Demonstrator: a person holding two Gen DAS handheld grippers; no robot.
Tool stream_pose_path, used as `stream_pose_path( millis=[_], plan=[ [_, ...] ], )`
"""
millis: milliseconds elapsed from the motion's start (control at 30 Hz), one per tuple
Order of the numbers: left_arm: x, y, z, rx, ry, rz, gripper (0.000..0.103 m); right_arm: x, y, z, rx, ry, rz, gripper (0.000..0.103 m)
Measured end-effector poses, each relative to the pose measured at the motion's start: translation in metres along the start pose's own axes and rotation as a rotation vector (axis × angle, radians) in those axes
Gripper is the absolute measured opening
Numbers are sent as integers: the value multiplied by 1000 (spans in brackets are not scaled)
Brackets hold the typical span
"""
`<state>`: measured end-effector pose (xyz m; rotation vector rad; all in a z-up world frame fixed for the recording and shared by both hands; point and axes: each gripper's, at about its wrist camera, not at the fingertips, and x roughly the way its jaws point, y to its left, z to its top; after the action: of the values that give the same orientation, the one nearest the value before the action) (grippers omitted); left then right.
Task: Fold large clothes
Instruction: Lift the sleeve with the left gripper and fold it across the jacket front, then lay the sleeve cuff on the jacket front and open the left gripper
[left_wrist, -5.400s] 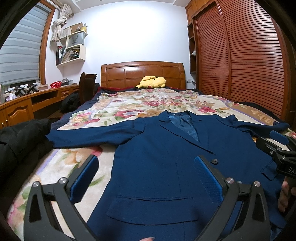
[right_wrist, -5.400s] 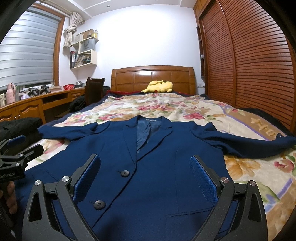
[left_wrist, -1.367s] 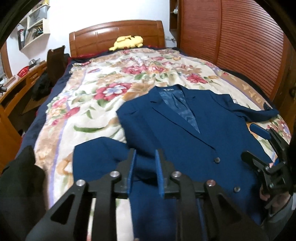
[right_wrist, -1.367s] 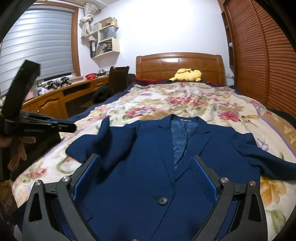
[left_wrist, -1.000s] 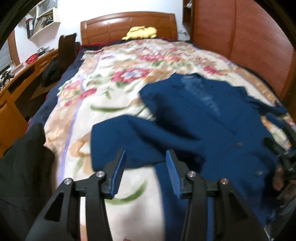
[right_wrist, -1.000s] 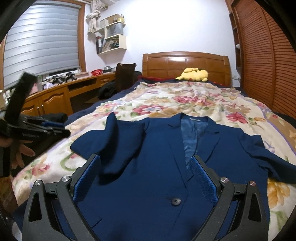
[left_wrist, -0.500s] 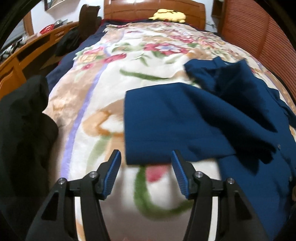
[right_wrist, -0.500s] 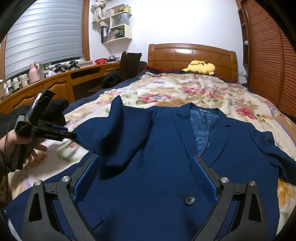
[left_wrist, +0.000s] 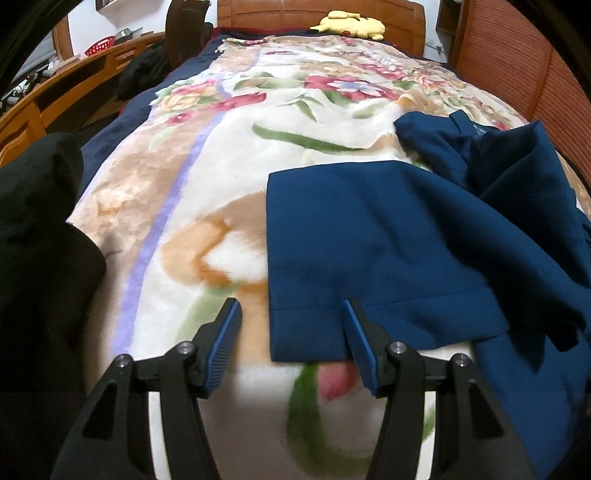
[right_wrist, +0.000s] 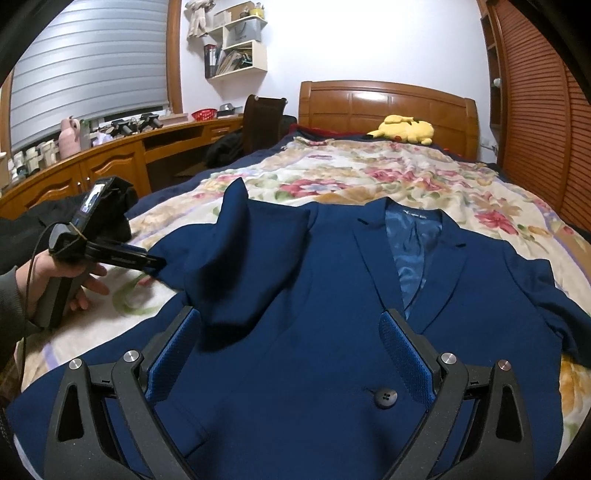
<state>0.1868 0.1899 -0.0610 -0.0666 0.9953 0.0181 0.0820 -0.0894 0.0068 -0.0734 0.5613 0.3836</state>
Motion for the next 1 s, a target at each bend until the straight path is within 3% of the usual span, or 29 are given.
stream_pose_path(
  millis=[233, 300, 333, 367, 467, 733, 1000],
  plan=[
    [-1, -10, -3, 38, -24, 14, 55, 4, 1, -2, -5, 7, 4, 99],
    [0, -15, -3, 71, -18, -10, 39, 4, 1, -2, -6, 6, 2, 99],
    [0, -17, -3, 79, -11, -10, 37, 3, 2, -2, -10, 4, -2, 99],
    [-2, -20, -3, 87, -10, -13, 25, 2, 3, -2, -17, -1, -9, 99],
    [-13, -28, -2, 111, -27, -17, 14, -7, 5, 0, -33, -18, -12, 99],
    [-86, -74, 9, 171, -168, -39, 10, -26, -10, 3, -27, -32, -35, 99],
    [-160, -160, 12, 289, -289, -164, 10, -61, -43, -5, -13, -46, -117, 99]
  ],
)
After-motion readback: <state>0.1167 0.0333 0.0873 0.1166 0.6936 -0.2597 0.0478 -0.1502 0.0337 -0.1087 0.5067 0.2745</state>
